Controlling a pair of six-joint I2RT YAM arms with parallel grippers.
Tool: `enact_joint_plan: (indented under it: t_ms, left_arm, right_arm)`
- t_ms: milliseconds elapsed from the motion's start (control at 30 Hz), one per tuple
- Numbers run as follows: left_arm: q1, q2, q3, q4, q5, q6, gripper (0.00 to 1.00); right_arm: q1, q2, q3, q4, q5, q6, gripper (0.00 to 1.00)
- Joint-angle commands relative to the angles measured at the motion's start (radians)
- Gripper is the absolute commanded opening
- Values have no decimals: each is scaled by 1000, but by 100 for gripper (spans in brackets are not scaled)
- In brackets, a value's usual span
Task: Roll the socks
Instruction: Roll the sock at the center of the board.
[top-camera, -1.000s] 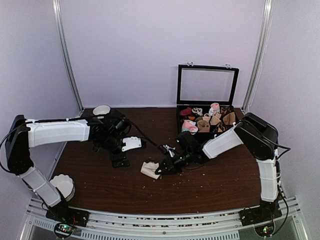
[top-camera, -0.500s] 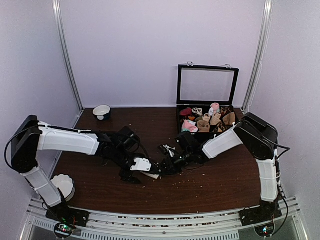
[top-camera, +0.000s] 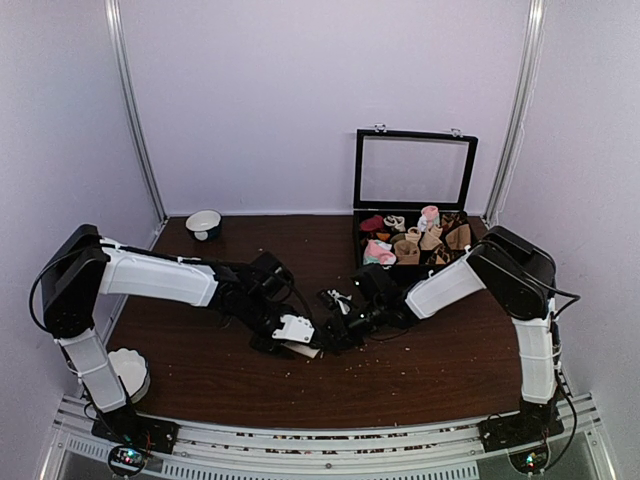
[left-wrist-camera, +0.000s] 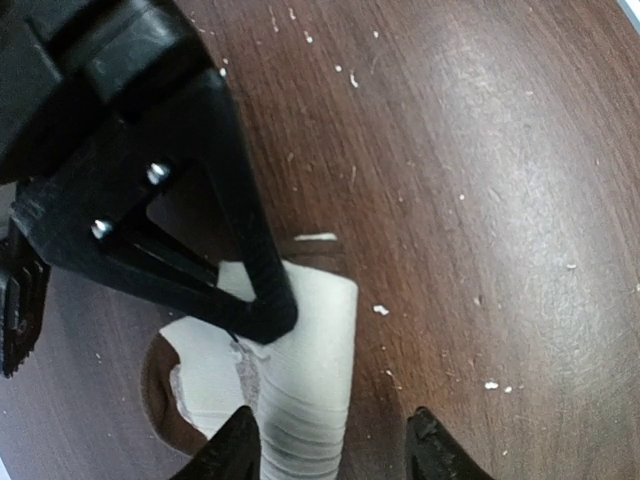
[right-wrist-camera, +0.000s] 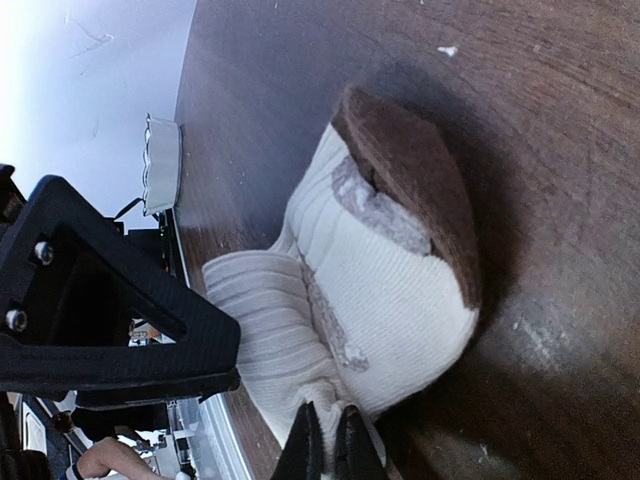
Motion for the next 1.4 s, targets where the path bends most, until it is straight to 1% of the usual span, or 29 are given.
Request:
enact_joint_plan:
  t_ms: [0, 133, 233, 267, 333, 367, 400, 467, 533, 567, 700, 967, 1067, 1100, 1133, 1167, 1200, 1233, 1300, 1367]
  left_arm:
    - [-5, -6, -26, 10, -17, 27, 46]
    - [-3, 29, -22, -6, -47, 7, 28]
    - [-2, 38, -30, 13, -65, -16, 26]
    - [-2, 41, -31, 16, -67, -21, 22]
    - [-1, 52, -32, 19, -76, -38, 12]
    - [-1, 56, -28, 11, -74, -48, 4]
    - [-1, 58, -22, 5, -64, -57, 1]
    - [0, 68, -15, -8, -47, -79, 0]
    - [1, 84, 13, -34, -35, -116, 0]
    - [6, 101, 38, -68, -16, -131, 0]
    - [37, 155, 119, -177, 86, -196, 0]
    - [109, 219, 186, -272, 286, -317, 0]
    - [146, 260, 218, -306, 358, -340, 0]
    - [155, 271, 228, -317, 376, -345, 0]
    - [164, 286, 238, -329, 401, -346, 0]
    - [176, 296, 250, -340, 420, -352, 0]
    - [188, 305, 259, -352, 442, -358, 0]
    - [200, 313, 262, -359, 467, -365, 0]
    - [231, 325, 266, -370, 514, -376, 0]
    - [253, 348, 278, -394, 564, -380, 0]
  right_arm:
    - [-3, 70, -50, -145, 112, 0, 0]
    - [-2, 61, -55, -139, 114, 2, 0]
    - [-2, 52, -63, -129, 115, 6, 0]
    - [-2, 46, -67, -125, 117, 7, 0]
    - [-3, 31, -76, -120, 131, 10, 0]
    - [-3, 20, -82, -115, 141, 13, 0]
    - [-3, 8, -91, -102, 152, 17, 1]
    - [-3, -25, -121, -59, 181, 25, 18]
    - [-2, -64, -155, -20, 206, 26, 29]
    - [-3, -79, -167, -17, 222, 16, 32]
    - [-5, -160, -225, -44, 301, -61, 34]
    - [-3, -359, -363, -108, 515, -235, 37]
    - [-4, -436, -400, -107, 580, -277, 40]
    - [-3, -457, -412, -107, 603, -287, 42]
    - [-1, -485, -423, -104, 638, -297, 50]
    - [-1, -514, -435, -100, 663, -311, 63]
    - [5, -555, -450, -97, 701, -325, 93]
    - [14, -599, -466, -94, 752, -342, 99]
    - [39, -703, -500, -100, 879, -383, 100]
    - [50, -792, -531, -69, 925, -408, 100]
